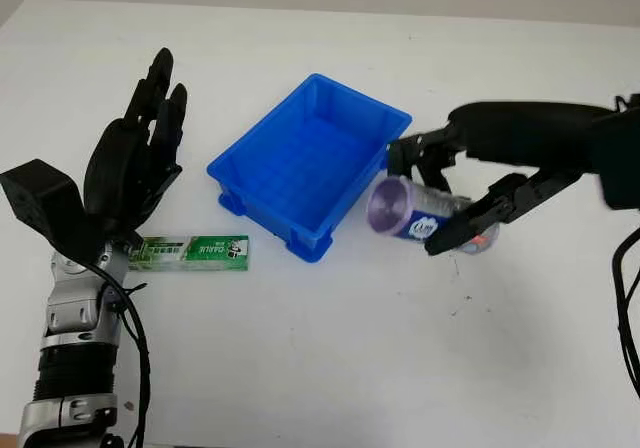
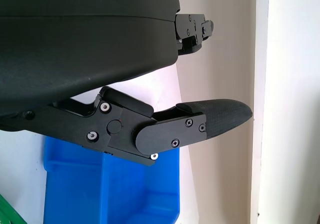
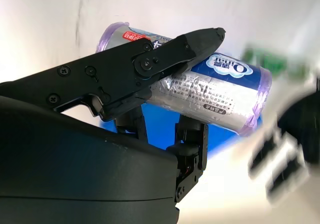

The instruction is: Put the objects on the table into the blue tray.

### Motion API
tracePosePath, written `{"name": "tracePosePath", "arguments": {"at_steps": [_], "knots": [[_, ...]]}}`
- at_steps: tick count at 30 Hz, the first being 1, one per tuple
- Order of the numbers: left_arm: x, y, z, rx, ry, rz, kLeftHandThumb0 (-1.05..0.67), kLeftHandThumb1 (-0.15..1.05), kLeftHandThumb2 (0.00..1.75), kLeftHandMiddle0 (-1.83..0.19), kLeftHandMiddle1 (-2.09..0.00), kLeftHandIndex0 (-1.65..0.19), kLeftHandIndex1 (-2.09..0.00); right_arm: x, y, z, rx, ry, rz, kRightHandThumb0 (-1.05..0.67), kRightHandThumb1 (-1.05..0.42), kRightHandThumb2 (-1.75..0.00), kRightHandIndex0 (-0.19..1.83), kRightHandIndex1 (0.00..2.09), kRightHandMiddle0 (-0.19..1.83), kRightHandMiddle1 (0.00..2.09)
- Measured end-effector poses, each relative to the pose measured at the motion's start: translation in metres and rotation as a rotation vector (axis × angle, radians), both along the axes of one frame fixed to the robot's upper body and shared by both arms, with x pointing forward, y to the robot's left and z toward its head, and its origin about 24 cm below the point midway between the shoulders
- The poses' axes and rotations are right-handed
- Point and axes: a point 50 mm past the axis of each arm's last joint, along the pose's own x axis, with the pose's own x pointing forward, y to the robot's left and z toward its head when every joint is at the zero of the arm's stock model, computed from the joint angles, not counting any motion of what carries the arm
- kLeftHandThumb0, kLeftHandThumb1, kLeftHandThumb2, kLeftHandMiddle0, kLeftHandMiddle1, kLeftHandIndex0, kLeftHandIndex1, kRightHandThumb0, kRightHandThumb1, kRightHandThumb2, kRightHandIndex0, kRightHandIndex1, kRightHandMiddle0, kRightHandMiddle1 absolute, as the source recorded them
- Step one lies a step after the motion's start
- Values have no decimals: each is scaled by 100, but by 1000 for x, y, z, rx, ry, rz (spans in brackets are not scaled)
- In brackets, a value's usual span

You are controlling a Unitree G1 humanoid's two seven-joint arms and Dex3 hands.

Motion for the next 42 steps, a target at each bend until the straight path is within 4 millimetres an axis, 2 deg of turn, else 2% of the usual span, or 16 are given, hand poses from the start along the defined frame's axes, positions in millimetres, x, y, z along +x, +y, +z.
{"name": "tracePosePath", "arguments": {"at_steps": [3,6,9,13,18,21,27,28,30,31,32,33,34,35,38,42], "knots": [[0,-1,0,-5,-6,-2,-72,105,62,13,-5,10,-5,-2,-1,15,128,-285,-89,-40,-103,-6,112,209,93,209],[0,-5,-2,-15,-7,-8,-72,105,62,13,-5,10,-5,0,5,13,216,-597,-164,-42,-104,-6,118,209,94,209],[0,-6,-2,-16,-12,-3,-71,105,63,12,-6,9,-6,10,15,1,194,-860,-185,-43,-102,-5,120,209,89,209],[1,-11,-5,-27,-11,-4,-70,105,64,11,-6,10,-5,36,29,-25,148,-1046,-146,-46,-105,-9,121,209,86,209],[-1,-15,-10,-35,-3,9,-70,105,64,10,-6,9,-6,65,48,-40,38,-1124,-68,-49,-105,-11,113,209,81,209],[-2,-17,-13,-39,3,16,-70,105,64,11,-5,10,-5,72,57,-44,32,-1127,-26,-51,-105,-14,109,209,81,209],[-4,-18,-13,-43,0,43,-70,105,63,10,-6,10,-5,81,79,-58,36,-1048,79,-53,-105,-13,102,209,64,209],[-4,-18,-14,-44,0,46,-70,105,63,11,-5,10,-5,82,81,-61,36,-1023,85,-56,-105,-13,88,209,56,209],[-4,-18,-14,-47,3,47,-70,105,63,11,-5,10,-5,84,81,-64,20,-964,84,-61,-105,-16,54,194,35,194],[-5,-18,-15,-48,5,48,-70,105,62,11,-5,10,-5,86,81,-64,-4,-917,85,-67,-105,-21,28,157,16,160],[-5,-18,-15,-49,7,49,-70,105,62,11,-5,10,-5,87,81,-64,-35,-871,91,-72,-105,-23,12,105,5,115],[-5,-18,-15,-50,8,49,-70,105,62,11,-5,10,-6,87,80,-64,-73,-830,99,-74,-105,-25,11,73,5,87],[-5,-18,-15,-51,8,49,-70,105,62,11,-6,10,-6,87,79,-63,-101,-803,105,-76,-105,-25,13,50,8,67],[-5,-18,-15,-51,8,50,-70,105,61,10,-6,9,-6,87,78,-61,-122,-789,106,-78,-105,-26,6,28,0,47],[-4,-18,-16,-51,8,45,-69,105,61,9,-6,9,-6,84,77,-52,-142,-769,99,-81,-105,-32,-9,8,-15,25],[-4,-18,-17,-51,10,44,-70,105,62,9,-6,9,-6,80,75,-47,-129,-765,81,-83,-105,-38,-17,4,-19,12]]}}
